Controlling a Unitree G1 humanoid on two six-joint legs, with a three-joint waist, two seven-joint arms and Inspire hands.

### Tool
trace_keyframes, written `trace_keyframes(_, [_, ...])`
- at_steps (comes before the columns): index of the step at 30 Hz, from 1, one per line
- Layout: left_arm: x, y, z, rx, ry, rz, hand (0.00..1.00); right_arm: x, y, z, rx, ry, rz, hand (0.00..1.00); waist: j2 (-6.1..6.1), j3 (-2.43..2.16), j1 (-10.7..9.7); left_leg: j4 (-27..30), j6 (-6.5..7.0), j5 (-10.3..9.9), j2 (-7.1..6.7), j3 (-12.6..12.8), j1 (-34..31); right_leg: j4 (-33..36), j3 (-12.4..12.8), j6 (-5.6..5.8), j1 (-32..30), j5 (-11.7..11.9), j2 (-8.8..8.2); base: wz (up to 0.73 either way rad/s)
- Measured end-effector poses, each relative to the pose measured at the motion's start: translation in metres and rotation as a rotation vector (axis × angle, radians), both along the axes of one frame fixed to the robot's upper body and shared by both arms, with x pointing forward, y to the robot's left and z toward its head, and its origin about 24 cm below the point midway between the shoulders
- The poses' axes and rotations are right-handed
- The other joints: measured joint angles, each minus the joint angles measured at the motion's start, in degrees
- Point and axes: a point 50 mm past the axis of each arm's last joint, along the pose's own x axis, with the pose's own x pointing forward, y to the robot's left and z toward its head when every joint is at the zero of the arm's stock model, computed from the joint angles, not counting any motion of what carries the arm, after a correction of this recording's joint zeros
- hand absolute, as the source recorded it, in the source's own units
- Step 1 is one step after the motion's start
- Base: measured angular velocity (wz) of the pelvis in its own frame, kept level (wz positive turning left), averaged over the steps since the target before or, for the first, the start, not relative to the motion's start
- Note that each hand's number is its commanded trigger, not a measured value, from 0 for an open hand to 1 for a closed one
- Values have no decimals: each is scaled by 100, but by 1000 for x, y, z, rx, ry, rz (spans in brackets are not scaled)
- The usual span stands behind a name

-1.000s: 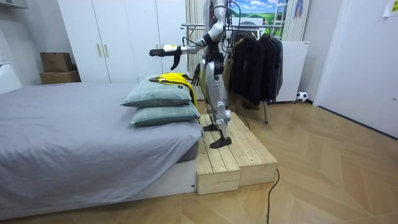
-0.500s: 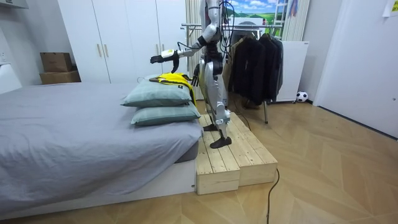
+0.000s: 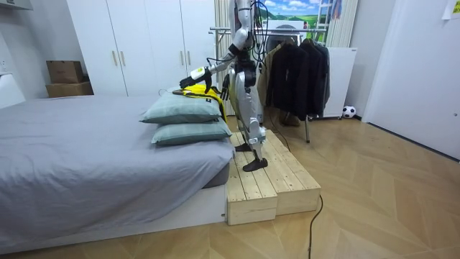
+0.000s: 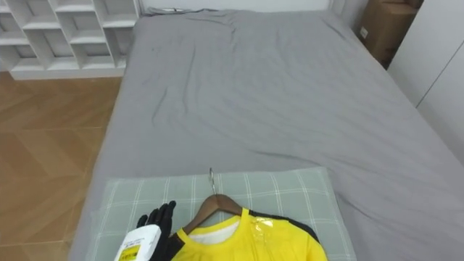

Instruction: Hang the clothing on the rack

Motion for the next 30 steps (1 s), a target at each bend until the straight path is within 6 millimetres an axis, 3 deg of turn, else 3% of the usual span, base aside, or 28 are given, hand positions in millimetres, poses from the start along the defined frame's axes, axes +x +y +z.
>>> trace_keyframes(8, [-23,11,-18,11,107,48,0,-6,1,-1,3,13,-10,0,-7,-1,26,-49,0,0,0,27,235,-15,14,9,207,-6,8,-1])
trace_keyframes(13, [-44,18,-32,37,204,68,0,-9,5,-2,14,20,-13,0,-93,-36,35,-47,0,0,0,35,241,-15,22,11,198,-7,10,-3])
trace_keyframes(23, [-53,21,-38,43,241,100,0,-8,6,-2,16,19,-14,0,-84,-37,33,-97,-4,-2,1,34,324,-9,33,0,269,-1,19,0])
trace_keyframes(30, [-54,22,-38,50,245,112,0,-9,6,-2,14,19,-18,0,-69,-64,25,-91,-4,-2,1,32,291,-1,35,-2,232,1,19,0])
